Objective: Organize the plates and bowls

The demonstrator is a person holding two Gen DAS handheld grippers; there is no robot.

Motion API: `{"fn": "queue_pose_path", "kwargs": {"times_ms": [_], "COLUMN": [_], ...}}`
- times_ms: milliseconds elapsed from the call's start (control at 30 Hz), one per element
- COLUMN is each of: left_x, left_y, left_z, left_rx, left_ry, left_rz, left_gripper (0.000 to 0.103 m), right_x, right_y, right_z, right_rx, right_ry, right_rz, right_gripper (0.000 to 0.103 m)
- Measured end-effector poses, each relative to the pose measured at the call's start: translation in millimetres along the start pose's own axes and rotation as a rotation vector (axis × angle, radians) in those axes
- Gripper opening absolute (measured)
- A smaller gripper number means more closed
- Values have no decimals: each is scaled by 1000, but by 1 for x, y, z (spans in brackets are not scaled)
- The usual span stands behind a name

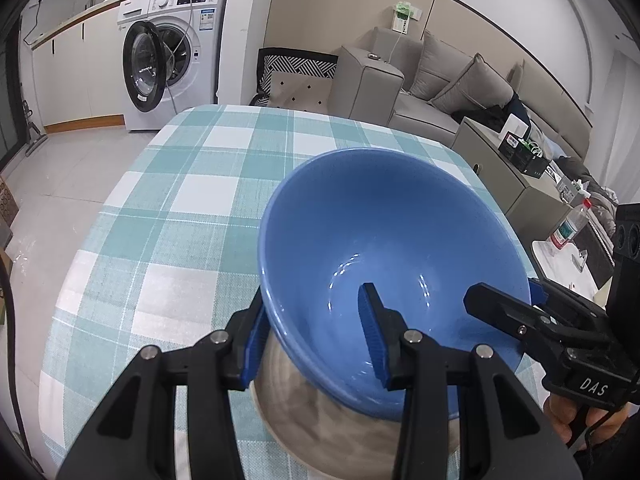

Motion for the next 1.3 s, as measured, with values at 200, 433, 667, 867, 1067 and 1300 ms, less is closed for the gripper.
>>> {"fn": "queue_pose_path", "kwargs": {"times_ms": [200,433,667,867,1067,1300], "left_x": [0,0,2,4,7,7], "left_y": [1,3,4,1,-4,-2], "left_z": [0,0,-1,-12,-33,-55], "left_rx": [-2,-3,-14,-11,-5,42], "left_ry": [1,-2,4,30,78,136], "left_rz": [3,17,26,29,50,113], "left_gripper": [42,48,59,73,89,103], "right_x": [0,-3,-3,-1,1,-3], "right_y": [1,0,-2,-4,-2,-15], "right_z": [1,4,6,1,-5,-18], "right_rx": [0,-5,-1,-14,-31,-28], "right_ry": [-1,-5,-13,-3,9,38], "right_rz": [2,-12,-23,-57,-75,-169], "right_gripper": [59,64,73,85,94,102]}}
Point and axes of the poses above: each gripper's, at about its wrist camera, not at the fingertips, and z roughly the way its jaws point, y to its right, x to its top, the point moved 8 cm from there along z, roughly the way its jaws point, and after that the axes turned 13 degrees about z, right-handed, at the moved point
